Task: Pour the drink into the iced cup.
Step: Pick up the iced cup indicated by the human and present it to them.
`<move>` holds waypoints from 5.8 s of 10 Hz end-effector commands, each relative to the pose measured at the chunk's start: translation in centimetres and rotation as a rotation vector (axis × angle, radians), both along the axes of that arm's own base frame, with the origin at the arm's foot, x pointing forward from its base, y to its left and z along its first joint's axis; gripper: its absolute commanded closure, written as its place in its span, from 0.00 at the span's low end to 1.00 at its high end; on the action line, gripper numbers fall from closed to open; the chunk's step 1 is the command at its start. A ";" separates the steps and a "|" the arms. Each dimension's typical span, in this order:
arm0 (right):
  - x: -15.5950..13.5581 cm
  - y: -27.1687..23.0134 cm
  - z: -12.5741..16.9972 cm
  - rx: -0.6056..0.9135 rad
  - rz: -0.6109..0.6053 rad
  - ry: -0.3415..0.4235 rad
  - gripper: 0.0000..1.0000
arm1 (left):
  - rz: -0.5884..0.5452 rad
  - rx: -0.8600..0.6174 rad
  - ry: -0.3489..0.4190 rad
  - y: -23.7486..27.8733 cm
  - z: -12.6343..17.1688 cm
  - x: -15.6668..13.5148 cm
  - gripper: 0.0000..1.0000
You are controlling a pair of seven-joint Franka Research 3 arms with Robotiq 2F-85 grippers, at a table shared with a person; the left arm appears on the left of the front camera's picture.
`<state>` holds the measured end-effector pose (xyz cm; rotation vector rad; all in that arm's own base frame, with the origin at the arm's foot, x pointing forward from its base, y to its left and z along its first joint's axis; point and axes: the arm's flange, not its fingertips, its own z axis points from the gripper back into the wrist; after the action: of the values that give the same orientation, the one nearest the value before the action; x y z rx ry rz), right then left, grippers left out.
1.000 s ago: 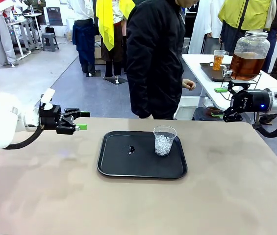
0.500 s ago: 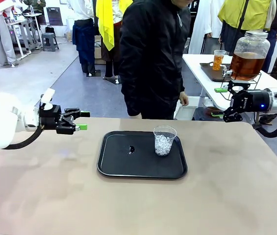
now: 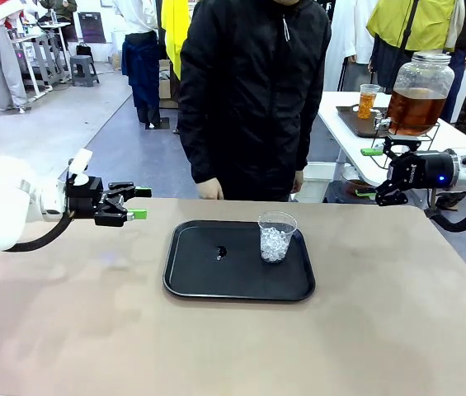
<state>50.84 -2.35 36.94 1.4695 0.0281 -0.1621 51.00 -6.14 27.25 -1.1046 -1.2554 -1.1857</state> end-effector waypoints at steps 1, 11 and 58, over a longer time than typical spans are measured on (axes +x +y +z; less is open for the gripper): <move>0.0 0.1 0.1 -0.004 -0.006 -0.003 0.00 | 0.000 -0.003 0.007 0.0 0.2 0.1 0.00; 0.0 0.1 0.1 -0.004 -0.006 -0.003 0.00 | 0.000 -0.003 0.007 0.0 0.2 0.1 0.00; 2.7 9.3 -14.4 -0.102 0.125 -1.673 0.00 | 0.000 -0.003 0.007 0.0 0.2 0.1 0.00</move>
<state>52.73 6.32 22.92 1.1381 -1.1509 1.1605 51.01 -6.13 27.22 -1.1047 -1.2551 -1.1854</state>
